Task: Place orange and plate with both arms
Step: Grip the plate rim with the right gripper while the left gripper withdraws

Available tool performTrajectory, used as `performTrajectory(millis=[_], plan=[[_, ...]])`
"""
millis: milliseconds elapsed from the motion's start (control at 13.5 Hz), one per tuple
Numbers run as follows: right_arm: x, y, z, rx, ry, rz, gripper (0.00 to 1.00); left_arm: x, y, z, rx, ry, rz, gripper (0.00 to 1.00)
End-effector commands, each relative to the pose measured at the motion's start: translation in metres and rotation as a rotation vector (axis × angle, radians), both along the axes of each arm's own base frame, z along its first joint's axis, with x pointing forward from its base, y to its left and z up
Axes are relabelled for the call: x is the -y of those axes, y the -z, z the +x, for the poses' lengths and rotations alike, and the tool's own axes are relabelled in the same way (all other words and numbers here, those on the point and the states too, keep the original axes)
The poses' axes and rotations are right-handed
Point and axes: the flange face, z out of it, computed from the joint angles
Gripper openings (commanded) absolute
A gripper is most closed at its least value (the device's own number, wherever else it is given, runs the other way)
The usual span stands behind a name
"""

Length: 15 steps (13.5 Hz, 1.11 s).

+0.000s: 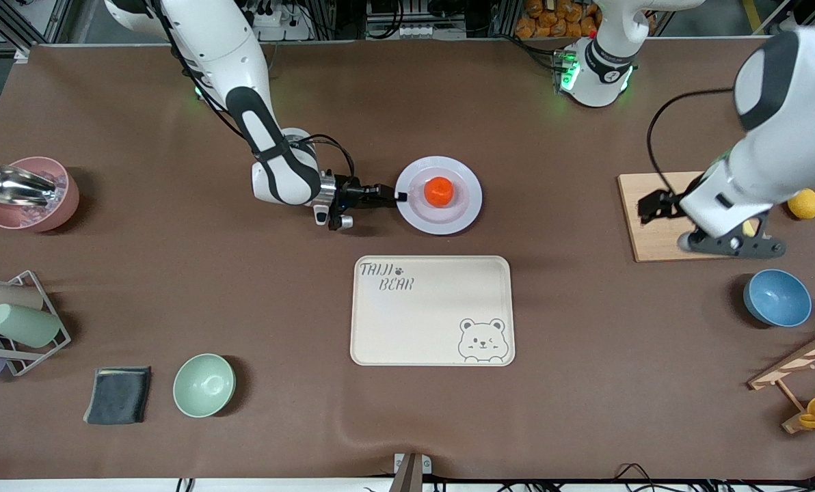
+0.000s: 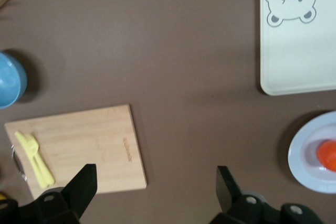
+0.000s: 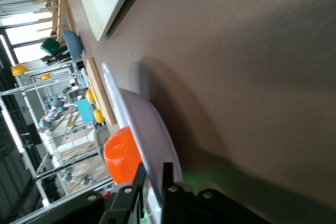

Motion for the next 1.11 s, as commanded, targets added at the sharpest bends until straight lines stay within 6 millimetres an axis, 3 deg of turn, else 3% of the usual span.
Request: performTrajectory(millis=[0,370,593,815,1037], plan=[[0.000,0.002,0.001,0.013,0.046,0.005,0.00,-0.016,-0.032,-0.032,0.004,-0.003,0.019,1.00],[-0.019,-0.026,0.009,0.007,0.125,0.148,0.00,-0.024,-0.064,-0.038,0.024,0.121,0.007,1.00],[-0.028,-0.042,0.016,0.019,0.154,0.187,0.00,-0.033,-0.080,-0.035,0.057,0.109,0.004,1.00],[-0.041,-0.059,0.052,0.053,0.206,0.227,0.00,-0.035,-0.091,-0.036,0.082,0.054,-0.002,1.00],[-0.041,-0.049,0.108,0.092,0.292,0.146,0.00,-0.020,-0.090,-0.037,0.083,0.006,0.001,1.00]])
